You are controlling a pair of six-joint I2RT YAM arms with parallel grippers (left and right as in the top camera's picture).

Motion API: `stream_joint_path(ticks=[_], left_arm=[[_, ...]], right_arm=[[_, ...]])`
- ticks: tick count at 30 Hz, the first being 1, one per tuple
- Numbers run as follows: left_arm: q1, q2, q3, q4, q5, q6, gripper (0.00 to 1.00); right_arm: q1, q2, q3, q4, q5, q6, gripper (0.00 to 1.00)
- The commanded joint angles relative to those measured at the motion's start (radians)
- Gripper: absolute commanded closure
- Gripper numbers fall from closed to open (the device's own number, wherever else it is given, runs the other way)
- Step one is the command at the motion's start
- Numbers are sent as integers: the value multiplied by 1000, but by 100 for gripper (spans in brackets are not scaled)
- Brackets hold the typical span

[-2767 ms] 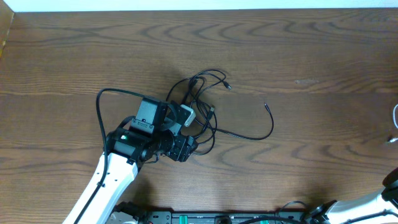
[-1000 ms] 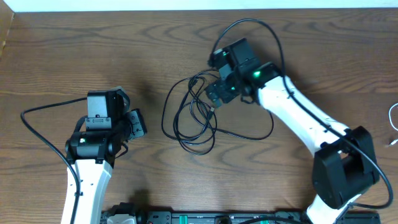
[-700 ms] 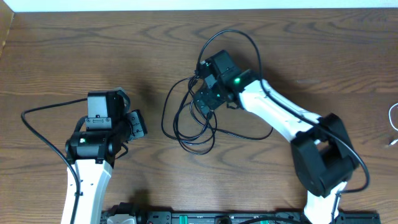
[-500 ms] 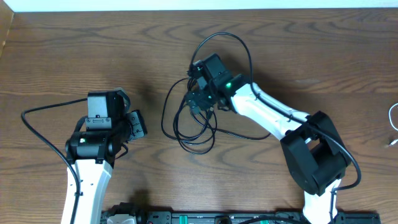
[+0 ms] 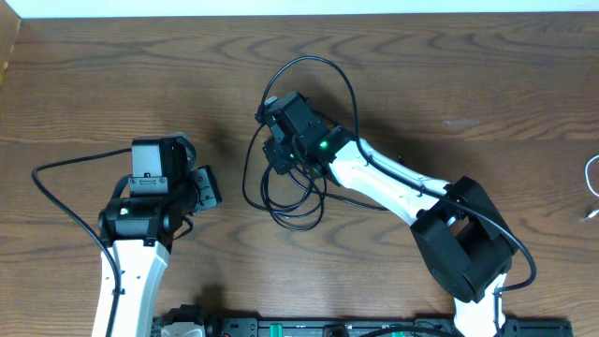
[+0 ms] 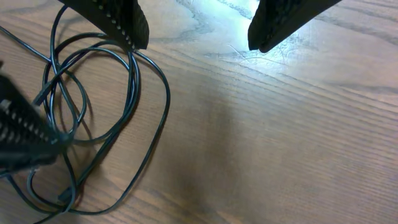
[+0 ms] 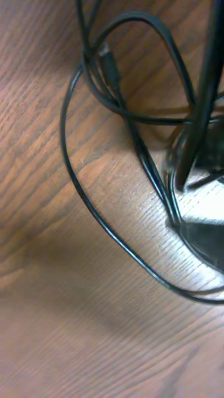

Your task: Untangle cables

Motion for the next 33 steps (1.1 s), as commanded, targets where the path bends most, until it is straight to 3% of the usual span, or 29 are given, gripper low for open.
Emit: stream_joint_path(ticks=[1,9,10,12,13,17,24,26,27,28,33], left_arm=[[3,0,-1,-11,-12,-5,43],[3,0,-1,-19,-12,18,43],[3,0,-1,-19,-12,18,43],[3,0,-1,-19,-12,17,43],[3,0,-1,-19,-12,17,43],[3,0,-1,-21,-12,17,43],[3,0,-1,-30,-12,17,43],[3,0,-1,-30,-12,18,43],[3,0,-1,-30,-12,18,43],[3,0,-1,-30,-12,18,42],[3,0,-1,-33,-12,22,42]], right_arm=[[3,10,12,6,47,53,99],[-3,10,13,6,46,74,98],[-3,10,13,5,46,74,86],[-3,10,13,6,46,74,70],[-3,10,13,9,46,74,55],[-3,10,13,38,53,74,47],[-3,56,13,136,114,74,62],[-3,60,13,137,114,74,75],[-3,60,13,137,114,74,92],[-3,59,13,138,114,75,99],[-3,5,14,132,86,82,99]])
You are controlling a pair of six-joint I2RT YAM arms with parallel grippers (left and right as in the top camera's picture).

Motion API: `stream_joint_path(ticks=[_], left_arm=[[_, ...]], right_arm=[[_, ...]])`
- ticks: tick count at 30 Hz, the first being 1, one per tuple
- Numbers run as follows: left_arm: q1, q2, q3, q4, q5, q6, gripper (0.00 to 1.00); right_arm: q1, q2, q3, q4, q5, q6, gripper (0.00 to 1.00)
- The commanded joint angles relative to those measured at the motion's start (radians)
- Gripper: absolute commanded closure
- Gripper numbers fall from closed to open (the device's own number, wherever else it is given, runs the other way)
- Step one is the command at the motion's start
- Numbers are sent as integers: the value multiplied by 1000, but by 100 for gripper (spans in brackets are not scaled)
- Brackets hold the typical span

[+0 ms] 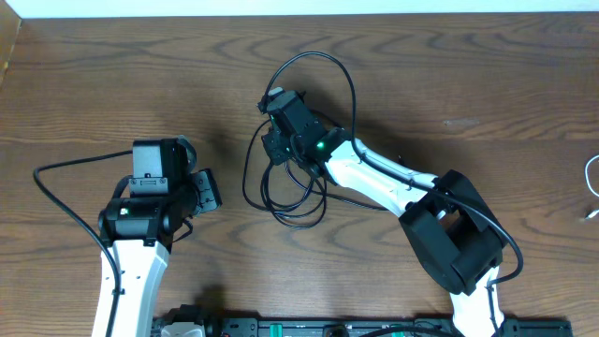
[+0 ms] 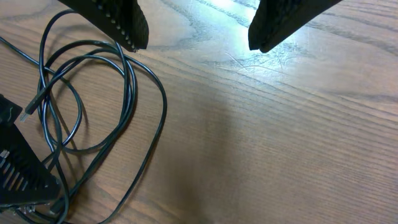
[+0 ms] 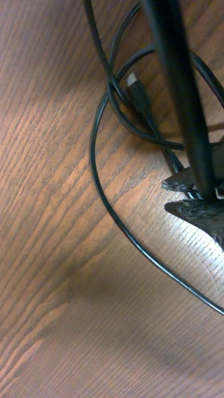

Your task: Untangle cables

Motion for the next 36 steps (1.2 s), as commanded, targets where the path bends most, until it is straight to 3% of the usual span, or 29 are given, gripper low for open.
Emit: stream_joint_path(ticks=[1,13,17,23,25,36], left_arm=[[3,0,-1,-8,-12,23,42],[3,0,-1,-17,-7,35,41],[3,0,-1,-11,96,51,36],[-9,0,-2,62,620,327,36],[-29,0,-2,69,729,426,37],[-219,29,-2,78,759,652,36]], right_arm=[[-2,-74,13,-5,-11,8,99],[-11,-645,26,63,58,-155,99],[-22,-797,26,105,58,-155,99],[-22,-909,26,82,32,-154,99],[-22,-911,26,73,13,-154,99],[-22,-910,26,52,-3,-151,99]])
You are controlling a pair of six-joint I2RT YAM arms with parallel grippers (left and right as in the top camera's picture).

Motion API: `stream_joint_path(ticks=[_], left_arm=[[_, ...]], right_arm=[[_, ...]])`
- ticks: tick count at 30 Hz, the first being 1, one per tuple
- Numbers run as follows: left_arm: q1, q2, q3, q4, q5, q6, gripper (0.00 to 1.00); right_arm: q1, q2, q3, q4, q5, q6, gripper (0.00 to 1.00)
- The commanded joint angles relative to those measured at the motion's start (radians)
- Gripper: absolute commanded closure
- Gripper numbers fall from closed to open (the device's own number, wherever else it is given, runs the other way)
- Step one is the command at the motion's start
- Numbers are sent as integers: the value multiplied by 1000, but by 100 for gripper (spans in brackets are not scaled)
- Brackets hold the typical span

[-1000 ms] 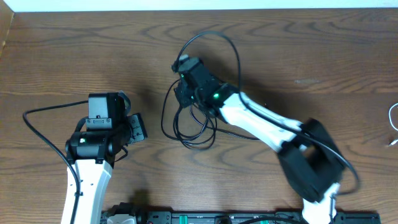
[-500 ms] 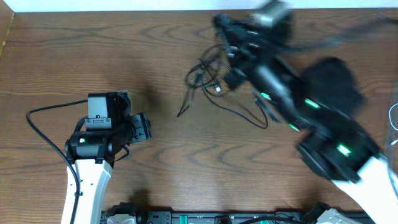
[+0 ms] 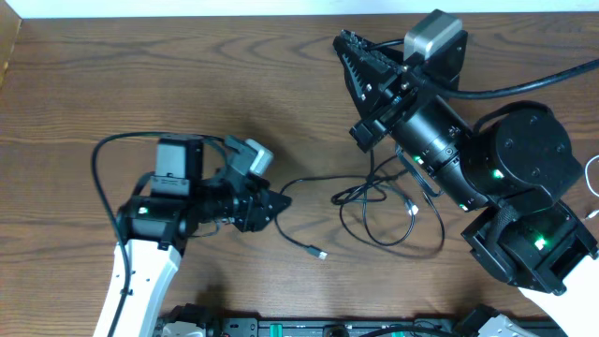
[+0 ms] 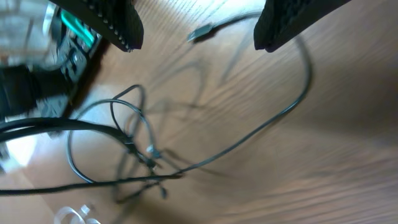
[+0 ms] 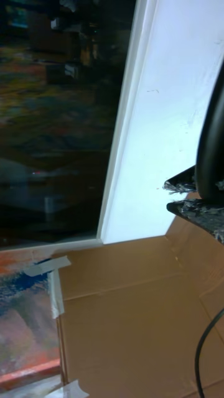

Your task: Untangle cables

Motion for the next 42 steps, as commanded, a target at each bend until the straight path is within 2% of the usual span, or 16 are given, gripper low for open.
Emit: stream_joint_path(ticks=[1,5,20,21,22,25,27,33,42], left_arm=[[-69,31,-2,10,47,136,36],[-149,82,-2,45,47,193,36],[-300,384,-2,258,47,193,36],[-305,399,-2,270,47,188,38],[-310,415,-2,287,47,178,45],[-315,459,-2,345,47,161,75],[-315,481,-2,399,47,97,75],[-315,494,-2,512,47,-29,65],[-354,494,-2,537,47,-95,26]], right_arm=[[-3,-7,2,-11,-13,-12,99],[-3,-10,2,-27,-13,-13,99],[-4,-112,2,-54,-12,-40,99],[-4,-114,2,-60,-11,-40,99],[-4,-119,2,-68,-11,-42,99],[-4,-127,2,-91,-8,-43,99],[-4,-129,2,-102,-8,-46,99],[-4,-130,2,-113,-8,-62,99],[-5,-130,2,-117,11,-62,99]])
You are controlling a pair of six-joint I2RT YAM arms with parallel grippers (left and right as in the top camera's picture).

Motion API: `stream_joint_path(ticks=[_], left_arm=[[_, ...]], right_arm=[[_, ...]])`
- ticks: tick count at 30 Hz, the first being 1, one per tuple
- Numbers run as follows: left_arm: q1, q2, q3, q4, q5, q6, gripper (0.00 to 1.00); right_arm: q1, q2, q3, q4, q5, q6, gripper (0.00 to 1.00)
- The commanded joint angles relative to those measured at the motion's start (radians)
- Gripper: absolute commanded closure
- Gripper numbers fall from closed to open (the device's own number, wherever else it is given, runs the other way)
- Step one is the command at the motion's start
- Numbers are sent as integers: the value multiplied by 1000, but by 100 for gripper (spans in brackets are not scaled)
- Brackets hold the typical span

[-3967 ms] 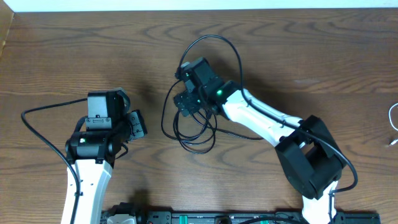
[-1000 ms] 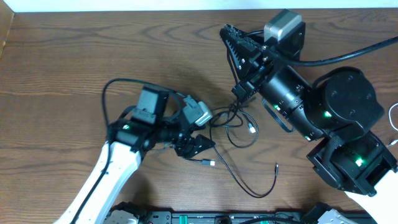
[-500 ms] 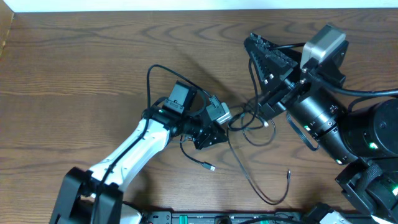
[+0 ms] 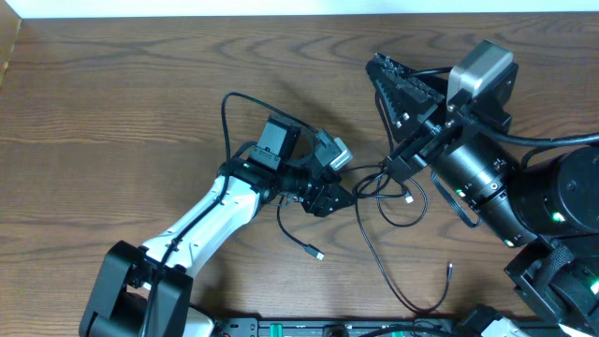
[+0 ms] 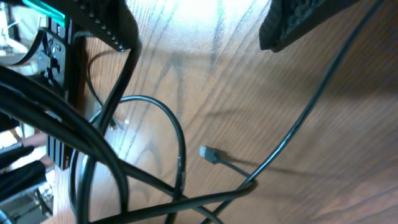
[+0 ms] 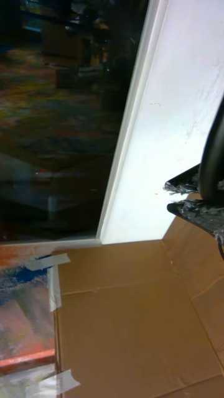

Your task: Untangle cables

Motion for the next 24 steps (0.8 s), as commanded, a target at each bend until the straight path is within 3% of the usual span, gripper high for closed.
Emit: stream_joint_path(ticks=[1,10,12,15,17,19,24], left_arm=[[-40,6,-2,3,13,-31,23],[-140,6,-2,111,0,-31,22],[-153,6,-2,120,-35,-31,35],[-164,6,-2,116,-107,-32,75],[-164,6,-2,101,-148,-32,87],[-157,6,-2,61,-226,-35,92],[-93,6,-2,-118,-445,-35,93]], right_arm=[[-5,-10,2,-2,17,-16,99],[-5,-10,2,-9,17,-15,99],[-5,-10,2,-14,17,-15,99],[-5,-11,2,-21,17,-15,99],[-5,-12,2,-21,25,-16,99],[-5,-17,2,-22,72,-16,99],[-5,-56,2,-52,490,-31,99]])
